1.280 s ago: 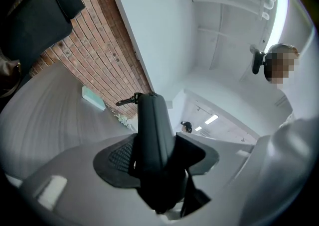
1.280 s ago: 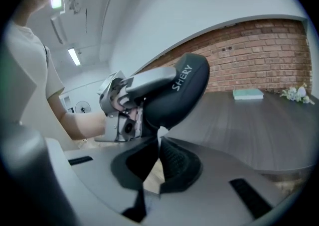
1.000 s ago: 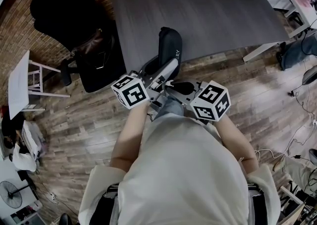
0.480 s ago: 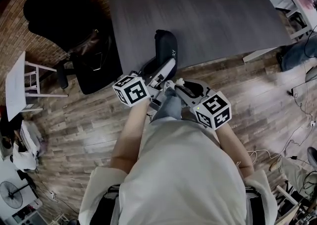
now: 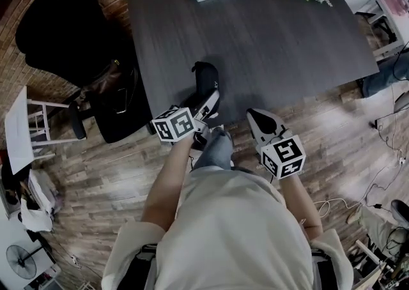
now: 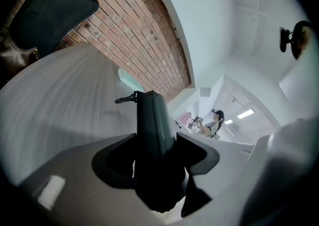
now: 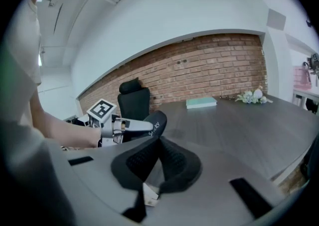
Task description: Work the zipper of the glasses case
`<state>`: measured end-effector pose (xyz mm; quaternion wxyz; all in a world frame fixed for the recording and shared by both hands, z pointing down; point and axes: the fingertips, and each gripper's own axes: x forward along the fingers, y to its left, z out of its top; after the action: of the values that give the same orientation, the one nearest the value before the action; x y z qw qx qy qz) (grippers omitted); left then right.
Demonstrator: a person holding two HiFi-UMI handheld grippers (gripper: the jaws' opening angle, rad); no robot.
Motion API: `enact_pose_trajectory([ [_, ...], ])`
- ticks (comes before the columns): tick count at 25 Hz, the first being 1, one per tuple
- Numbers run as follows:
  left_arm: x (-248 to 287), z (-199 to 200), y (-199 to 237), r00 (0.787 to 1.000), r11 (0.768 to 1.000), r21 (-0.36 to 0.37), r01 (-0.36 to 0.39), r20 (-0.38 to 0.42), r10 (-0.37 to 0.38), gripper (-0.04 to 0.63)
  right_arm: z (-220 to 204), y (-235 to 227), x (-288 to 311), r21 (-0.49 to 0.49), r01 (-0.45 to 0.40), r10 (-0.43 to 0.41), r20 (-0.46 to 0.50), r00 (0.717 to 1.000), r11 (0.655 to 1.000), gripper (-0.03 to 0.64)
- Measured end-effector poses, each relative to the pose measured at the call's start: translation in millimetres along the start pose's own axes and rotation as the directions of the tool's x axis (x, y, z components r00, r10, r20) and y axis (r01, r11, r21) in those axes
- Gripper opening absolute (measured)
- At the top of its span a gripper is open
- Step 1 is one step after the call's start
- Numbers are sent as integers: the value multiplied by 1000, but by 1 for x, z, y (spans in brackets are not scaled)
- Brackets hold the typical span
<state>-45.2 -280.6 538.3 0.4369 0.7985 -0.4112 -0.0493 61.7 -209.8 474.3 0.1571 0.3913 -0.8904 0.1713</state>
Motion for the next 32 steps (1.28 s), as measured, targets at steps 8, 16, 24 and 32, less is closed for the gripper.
enact_pose_trajectory([
  [8,61,15,58,986,993,13,-121,-114,122,256,6,-18,50,14,-14,15,-63,998,1000,3],
  [16,84,25,78,960,974,75,-215,-167,225,261,7,-25,76,10,-46,47,-116,992,999,3],
  [24,60,47,95,944,940,132,-315,-63,325,288,14,-21,84,-2,-66,65,-112,992,998,3],
  [32,32,63,103,933,923,145,-357,10,360,290,11,-10,69,-20,-77,74,-100,992,997,3],
])
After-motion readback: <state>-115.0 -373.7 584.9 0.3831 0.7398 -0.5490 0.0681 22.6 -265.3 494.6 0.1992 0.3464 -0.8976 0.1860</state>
